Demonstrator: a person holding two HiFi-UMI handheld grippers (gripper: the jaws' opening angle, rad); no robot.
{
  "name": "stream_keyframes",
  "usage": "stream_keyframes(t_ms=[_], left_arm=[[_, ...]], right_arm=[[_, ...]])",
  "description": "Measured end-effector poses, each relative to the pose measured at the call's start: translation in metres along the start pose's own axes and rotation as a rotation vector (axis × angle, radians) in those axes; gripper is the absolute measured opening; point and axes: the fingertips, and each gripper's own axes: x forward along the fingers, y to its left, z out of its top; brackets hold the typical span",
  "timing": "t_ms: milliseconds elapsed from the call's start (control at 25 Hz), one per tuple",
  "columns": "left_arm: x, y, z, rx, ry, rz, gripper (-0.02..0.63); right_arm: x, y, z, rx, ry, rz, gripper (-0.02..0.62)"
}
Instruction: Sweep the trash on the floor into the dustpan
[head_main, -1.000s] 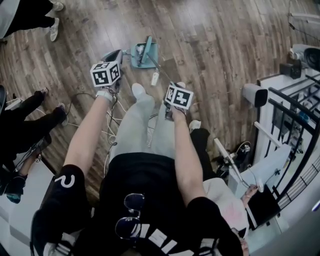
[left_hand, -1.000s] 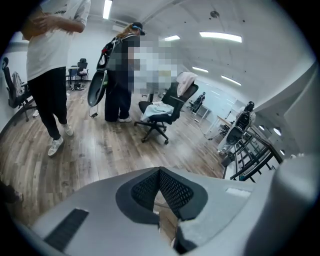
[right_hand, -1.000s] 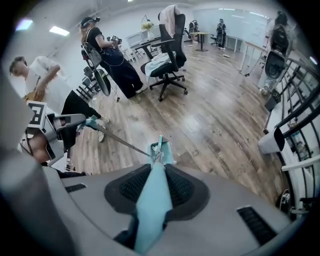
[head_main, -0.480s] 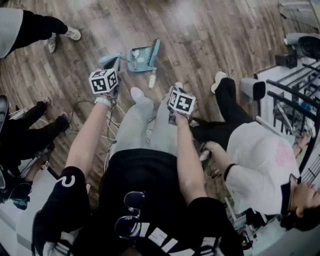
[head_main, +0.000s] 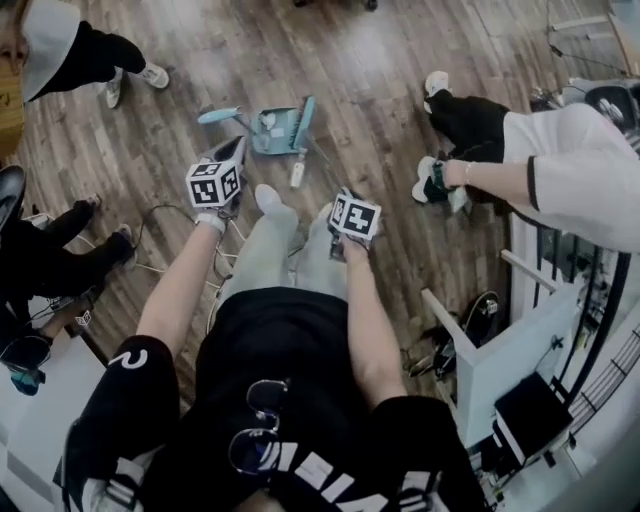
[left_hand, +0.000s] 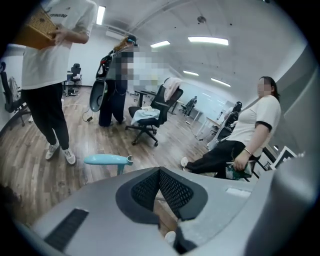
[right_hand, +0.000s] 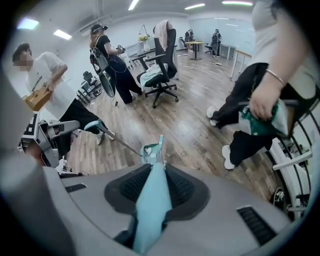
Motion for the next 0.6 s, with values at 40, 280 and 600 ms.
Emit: stream_keyframes(t_ms=[40,280,600], left_arm=[[-0.008,-0.008,-0.004,-0.003,-0.008,0.005,-0.002],[-0.056,-0.059,-0.035,-0.015,-0.065,0.053,-0.002],[-0.079,-0.105,-0.077,-0.036,-0.055,0.083,-0.002]], right_arm=[[-0.004,0.002,-0.004,-0.005,0.0,0.029,0.084],[-0.033,-0.004,-0.036,-0.108,0.034,0.157,0.084],[-0.046,-0.025,-0.102,-0.192,0.127,0.24,0.083]])
